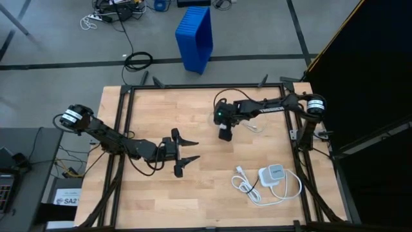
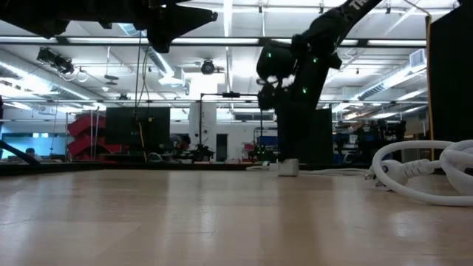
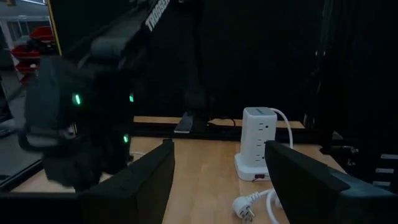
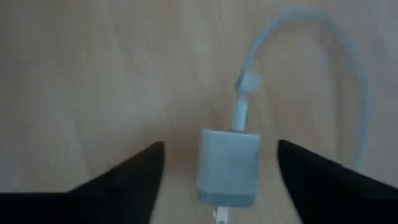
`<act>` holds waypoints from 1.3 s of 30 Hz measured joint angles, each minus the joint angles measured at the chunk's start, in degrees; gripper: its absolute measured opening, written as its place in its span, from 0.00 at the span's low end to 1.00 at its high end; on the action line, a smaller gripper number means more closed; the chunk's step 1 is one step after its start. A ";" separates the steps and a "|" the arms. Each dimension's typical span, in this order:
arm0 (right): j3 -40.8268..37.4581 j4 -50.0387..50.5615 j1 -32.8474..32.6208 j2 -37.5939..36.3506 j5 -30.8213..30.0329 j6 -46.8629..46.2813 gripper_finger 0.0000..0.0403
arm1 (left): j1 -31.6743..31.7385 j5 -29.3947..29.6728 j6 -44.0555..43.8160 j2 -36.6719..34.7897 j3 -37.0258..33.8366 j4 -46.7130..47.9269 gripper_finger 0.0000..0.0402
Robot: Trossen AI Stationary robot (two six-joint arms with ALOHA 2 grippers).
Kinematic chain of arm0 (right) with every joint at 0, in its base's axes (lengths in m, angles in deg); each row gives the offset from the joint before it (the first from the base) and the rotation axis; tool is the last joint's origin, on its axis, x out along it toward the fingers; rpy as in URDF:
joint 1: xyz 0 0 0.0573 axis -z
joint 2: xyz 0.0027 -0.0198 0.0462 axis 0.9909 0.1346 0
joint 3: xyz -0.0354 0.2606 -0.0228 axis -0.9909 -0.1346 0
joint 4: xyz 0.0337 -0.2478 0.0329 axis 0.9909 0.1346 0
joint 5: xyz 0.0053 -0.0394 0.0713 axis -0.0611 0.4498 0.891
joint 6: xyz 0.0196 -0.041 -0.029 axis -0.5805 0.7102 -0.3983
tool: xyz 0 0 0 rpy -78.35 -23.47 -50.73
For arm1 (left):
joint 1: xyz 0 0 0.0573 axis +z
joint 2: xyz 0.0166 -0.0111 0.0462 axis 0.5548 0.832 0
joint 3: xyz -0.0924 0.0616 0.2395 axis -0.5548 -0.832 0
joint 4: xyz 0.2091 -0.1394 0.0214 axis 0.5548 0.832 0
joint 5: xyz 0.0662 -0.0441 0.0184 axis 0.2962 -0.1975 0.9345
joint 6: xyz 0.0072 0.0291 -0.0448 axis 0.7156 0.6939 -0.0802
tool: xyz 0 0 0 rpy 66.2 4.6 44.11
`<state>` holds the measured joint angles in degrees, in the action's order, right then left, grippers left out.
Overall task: Insert USB
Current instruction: Insert the USB cable into the charger adapter, then move the white outlet extension from bottom left to the center table
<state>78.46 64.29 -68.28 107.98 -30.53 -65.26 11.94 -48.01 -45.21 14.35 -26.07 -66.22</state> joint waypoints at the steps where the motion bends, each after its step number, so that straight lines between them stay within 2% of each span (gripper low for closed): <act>1: 0.61 0.81 0.00 -0.72 0.00 -0.70 0.82 | 0.00 0.00 -0.02 0.00 0.00 0.05 0.58; 5: 3.13 4.73 0.00 -4.93 1.08 -3.07 0.94 | 0.00 0.00 -0.62 0.00 0.02 0.06 0.58; 9: 3.80 10.82 -0.76 -10.22 4.69 -5.26 0.97 | 0.00 0.00 -1.10 -0.02 0.02 0.50 0.58; 13: 3.83 20.64 -4.75 -16.69 6.00 -6.11 0.95 | 0.00 0.00 -1.68 -0.04 0.02 1.61 0.58; 17: 3.83 28.34 -11.45 -23.27 5.68 -12.26 0.89 | 0.00 0.00 -2.71 -0.04 0.02 2.28 0.58; 23: 3.83 36.75 -25.24 -30.24 -0.89 -25.64 0.86 | 0.00 -0.01 -3.81 -0.04 0.03 2.64 0.58; 26: 3.80 40.75 -32.37 -31.64 -3.09 -32.85 0.86 | 0.00 -0.02 -4.01 -0.04 0.02 2.63 0.58; 30: 3.78 40.96 -42.09 -31.27 -3.31 -39.84 0.87 | 0.00 -0.02 -4.33 -0.04 0.02 2.83 0.58; 35: 3.78 40.90 -51.93 -27.96 -9.59 -41.68 0.86 | 0.00 -0.01 -4.33 -0.04 0.02 2.83 0.58; 39: 3.76 42.72 -56.05 -24.84 -10.61 -42.96 0.86 | 0.00 -0.02 -4.29 -0.04 0.02 2.83 0.58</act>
<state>82.22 107.01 -124.33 83.14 -41.14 -108.22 11.94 -48.04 -49.50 14.31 -26.05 -63.39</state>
